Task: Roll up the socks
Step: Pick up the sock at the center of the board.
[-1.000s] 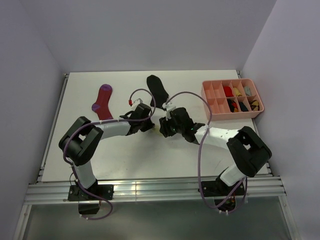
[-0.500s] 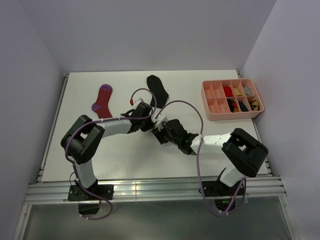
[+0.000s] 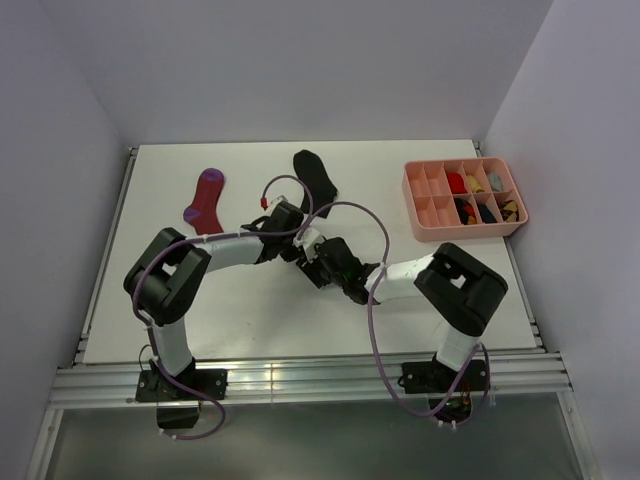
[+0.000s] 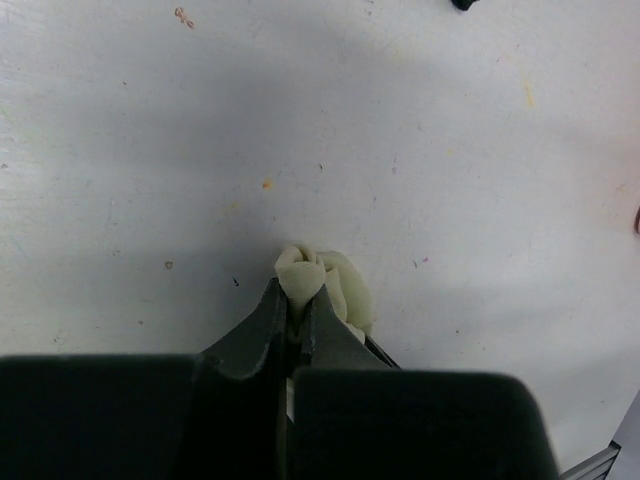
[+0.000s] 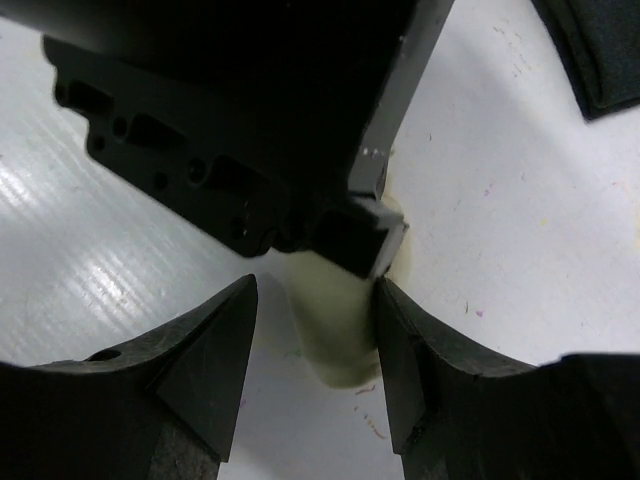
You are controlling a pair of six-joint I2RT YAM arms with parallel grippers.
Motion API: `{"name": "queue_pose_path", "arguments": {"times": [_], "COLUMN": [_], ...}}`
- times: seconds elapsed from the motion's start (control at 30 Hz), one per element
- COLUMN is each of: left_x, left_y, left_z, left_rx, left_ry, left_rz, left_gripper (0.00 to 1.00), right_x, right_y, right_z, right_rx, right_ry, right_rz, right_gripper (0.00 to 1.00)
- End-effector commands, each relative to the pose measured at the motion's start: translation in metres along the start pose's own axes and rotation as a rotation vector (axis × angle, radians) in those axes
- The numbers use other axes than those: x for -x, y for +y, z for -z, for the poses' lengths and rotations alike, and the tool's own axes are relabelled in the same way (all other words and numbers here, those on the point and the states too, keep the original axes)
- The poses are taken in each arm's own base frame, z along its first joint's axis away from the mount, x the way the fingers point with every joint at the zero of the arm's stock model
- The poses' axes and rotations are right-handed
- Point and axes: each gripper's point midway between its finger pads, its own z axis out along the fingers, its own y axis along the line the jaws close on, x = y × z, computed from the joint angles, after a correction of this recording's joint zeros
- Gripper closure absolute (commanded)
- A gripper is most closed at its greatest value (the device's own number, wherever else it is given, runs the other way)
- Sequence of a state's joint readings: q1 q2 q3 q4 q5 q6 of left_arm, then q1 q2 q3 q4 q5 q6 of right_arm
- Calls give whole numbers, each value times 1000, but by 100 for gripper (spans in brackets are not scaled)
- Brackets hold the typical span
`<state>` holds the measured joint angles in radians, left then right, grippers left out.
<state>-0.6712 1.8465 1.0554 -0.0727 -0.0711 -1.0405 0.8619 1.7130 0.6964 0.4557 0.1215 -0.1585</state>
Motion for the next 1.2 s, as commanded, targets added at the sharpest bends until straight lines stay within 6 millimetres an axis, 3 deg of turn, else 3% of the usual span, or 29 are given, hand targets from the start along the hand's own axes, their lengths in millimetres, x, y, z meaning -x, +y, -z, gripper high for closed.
{"name": "queue_pose_path", "arguments": {"times": [0.0, 0.2, 0.3, 0.4, 0.5, 0.53, 0.73, 0.87, 0.93, 0.97, 1.0, 1.07, 1.17], "left_x": [-12, -17, -19, -17, -9, -6, 26, 61, 82, 102, 109, 132, 161], "left_y": [7, 6, 5, 5, 6, 7, 5, 10, 18, 20, 25, 25, 42], "left_z": [-5, -7, -7, -6, -2, 0, 18, 36, 45, 59, 65, 91, 132], "left_rx": [18, 5, -4, -7, -11, -13, -38, -22, -12, -25, -19, -33, 0], "left_ry": [54, 77, 92, 91, 72, 66, 2, -91, -138, -186, -210, -291, -404], "left_rz": [-23, -23, -26, -25, -15, -9, 27, 55, 96, 123, 138, 156, 165], "left_gripper": [100, 100, 100, 100, 96, 94, 69, 47, 42, 35, 32, 26, 23], "right_x": [11, -15, -22, -32, -35, -36, -42, -37, -34, -29, -29, -24, 0], "right_y": [4, 4, 8, 10, 12, 12, 23, 25, 18, 17, 15, -2, -35], "right_z": [-11, -23, -26, -25, -21, -20, -1, 12, 17, 23, 26, 30, 44], "right_rx": [1, -18, -6, 4, 17, 20, 87, 143, 139, 159, 161, 146, 67], "right_ry": [-19, 83, 126, 171, 196, 203, 282, 306, 312, 304, 304, 280, 214], "right_rz": [23, 21, 15, 12, 0, -6, -73, -189, -255, -283, -318, -378, -416], "right_gripper": [42, 44, 50, 61, 95, 100, 100, 100, 100, 100, 100, 100, 100]}}
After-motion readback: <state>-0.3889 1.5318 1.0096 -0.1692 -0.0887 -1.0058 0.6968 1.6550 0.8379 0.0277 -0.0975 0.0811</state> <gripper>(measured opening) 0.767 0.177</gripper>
